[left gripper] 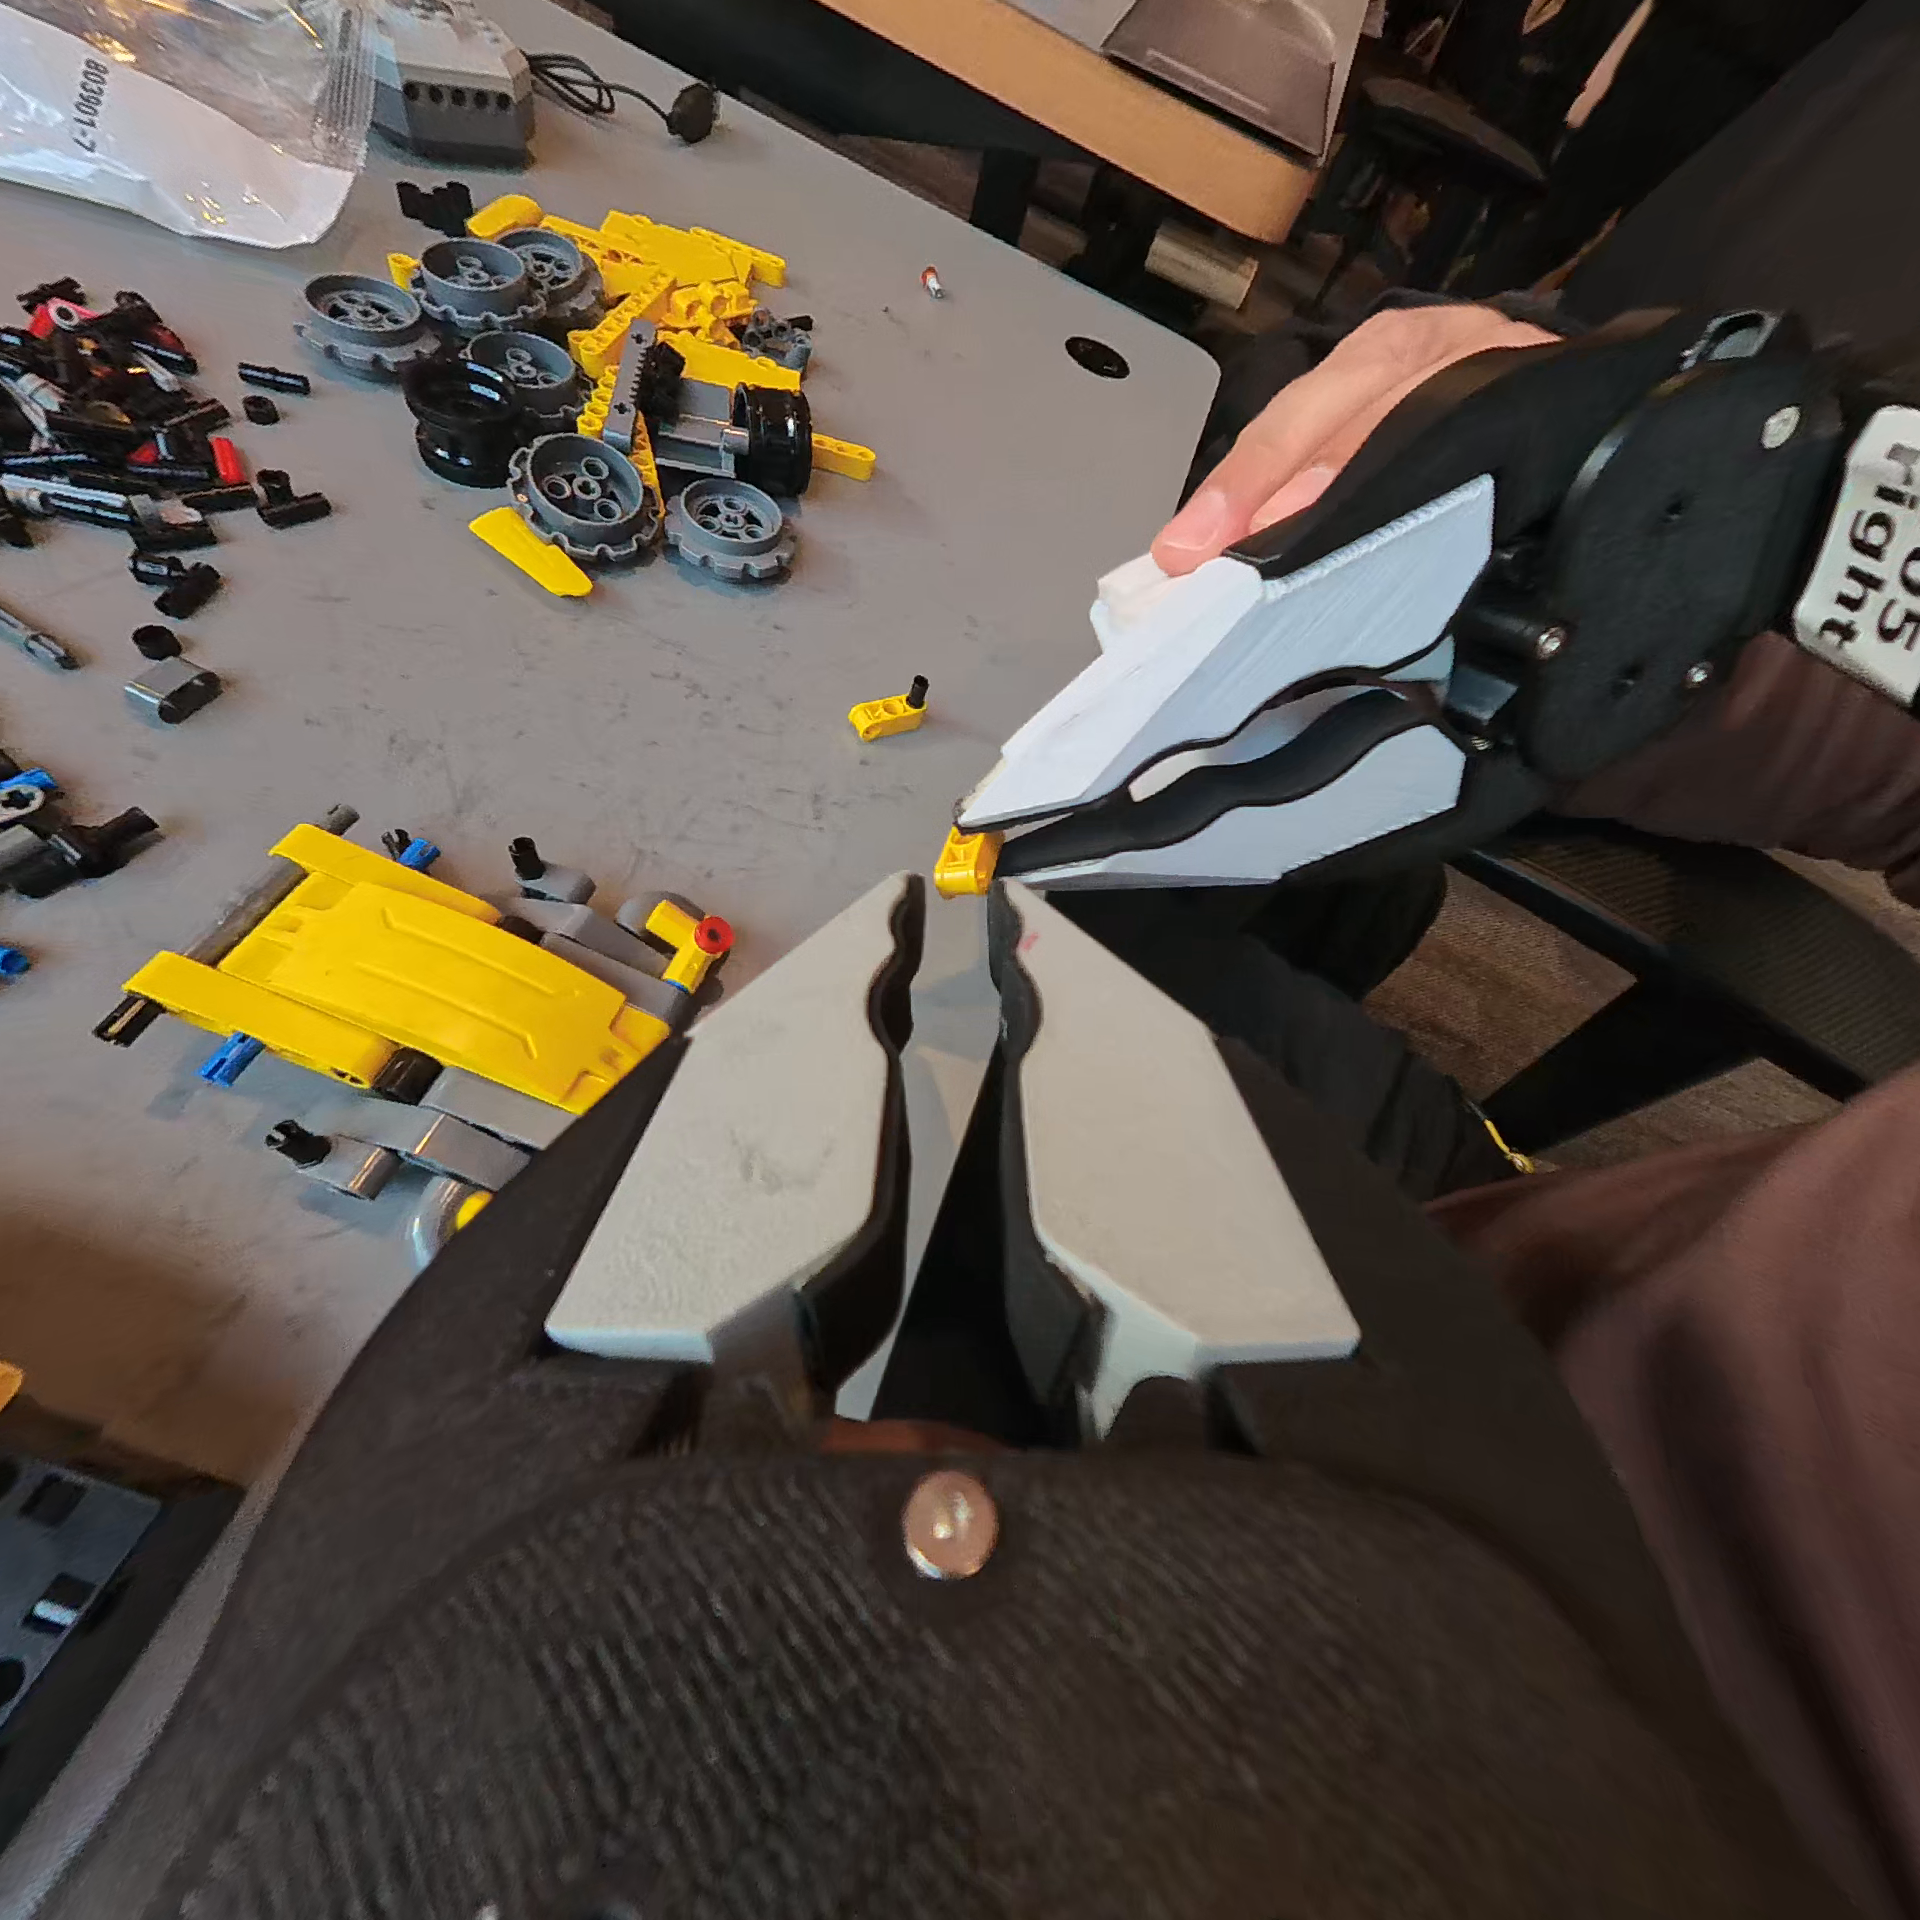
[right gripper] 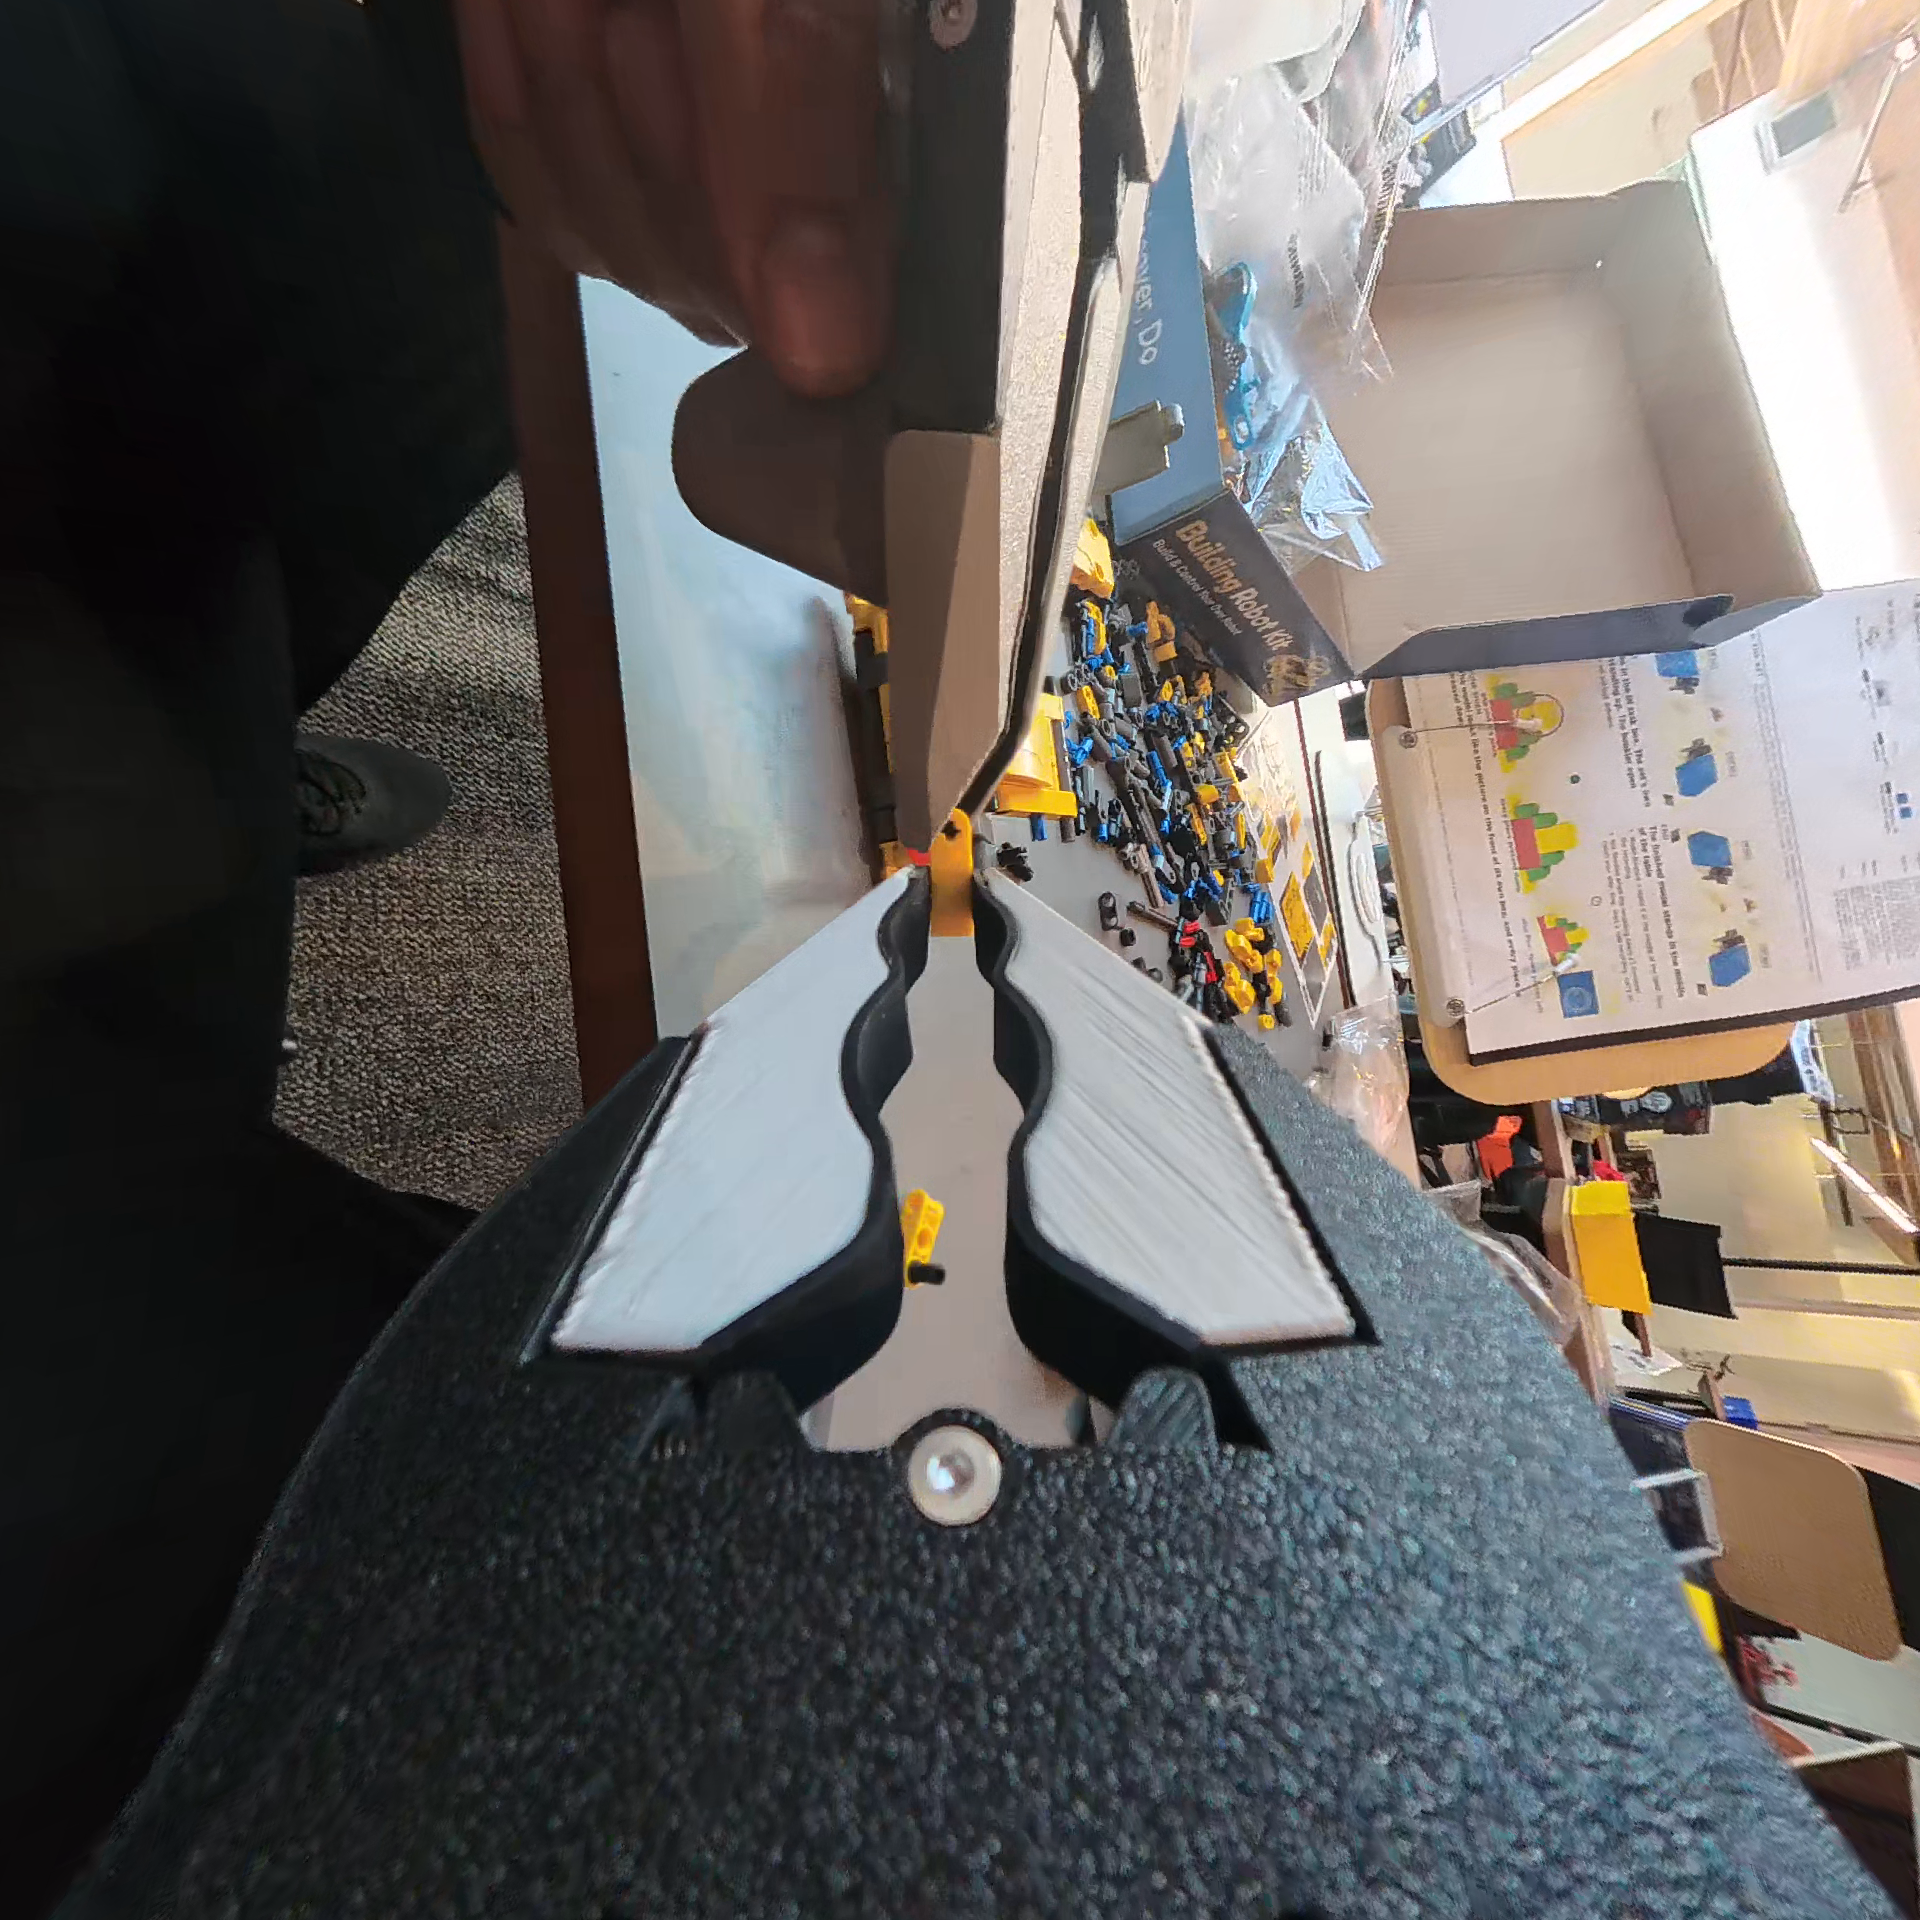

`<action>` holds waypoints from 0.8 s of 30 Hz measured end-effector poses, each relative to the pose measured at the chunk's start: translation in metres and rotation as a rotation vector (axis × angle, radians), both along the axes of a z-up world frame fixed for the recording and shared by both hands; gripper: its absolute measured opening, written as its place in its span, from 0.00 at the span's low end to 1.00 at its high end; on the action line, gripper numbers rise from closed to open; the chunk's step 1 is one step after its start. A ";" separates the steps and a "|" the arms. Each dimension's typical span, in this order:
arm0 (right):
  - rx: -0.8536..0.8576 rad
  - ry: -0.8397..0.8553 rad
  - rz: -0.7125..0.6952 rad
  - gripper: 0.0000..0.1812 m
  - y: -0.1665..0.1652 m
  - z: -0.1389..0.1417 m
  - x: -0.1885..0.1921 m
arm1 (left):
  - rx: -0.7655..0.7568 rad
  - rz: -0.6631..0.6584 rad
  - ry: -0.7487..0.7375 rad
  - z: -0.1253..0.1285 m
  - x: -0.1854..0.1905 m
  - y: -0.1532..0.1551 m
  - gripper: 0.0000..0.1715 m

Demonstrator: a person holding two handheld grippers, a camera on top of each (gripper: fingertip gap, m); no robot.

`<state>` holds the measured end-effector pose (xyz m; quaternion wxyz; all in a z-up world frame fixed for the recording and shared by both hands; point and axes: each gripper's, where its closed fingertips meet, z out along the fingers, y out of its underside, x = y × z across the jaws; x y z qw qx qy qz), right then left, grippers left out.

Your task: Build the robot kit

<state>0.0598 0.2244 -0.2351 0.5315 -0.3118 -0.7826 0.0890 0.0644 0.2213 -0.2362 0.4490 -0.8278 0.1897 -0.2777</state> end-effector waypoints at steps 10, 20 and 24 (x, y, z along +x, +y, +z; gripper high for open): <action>-0.158 -0.070 -0.076 0.02 -0.002 -0.030 0.034 | -0.016 -0.059 0.057 -0.018 0.005 -0.011 0.12; -0.323 -0.062 -0.125 0.02 0.013 -0.035 0.034 | 0.014 -0.088 0.217 -0.035 0.005 -0.005 0.15; -0.312 -0.104 -0.154 0.02 0.021 -0.043 0.031 | 0.036 -0.087 0.272 -0.035 0.002 -0.001 0.15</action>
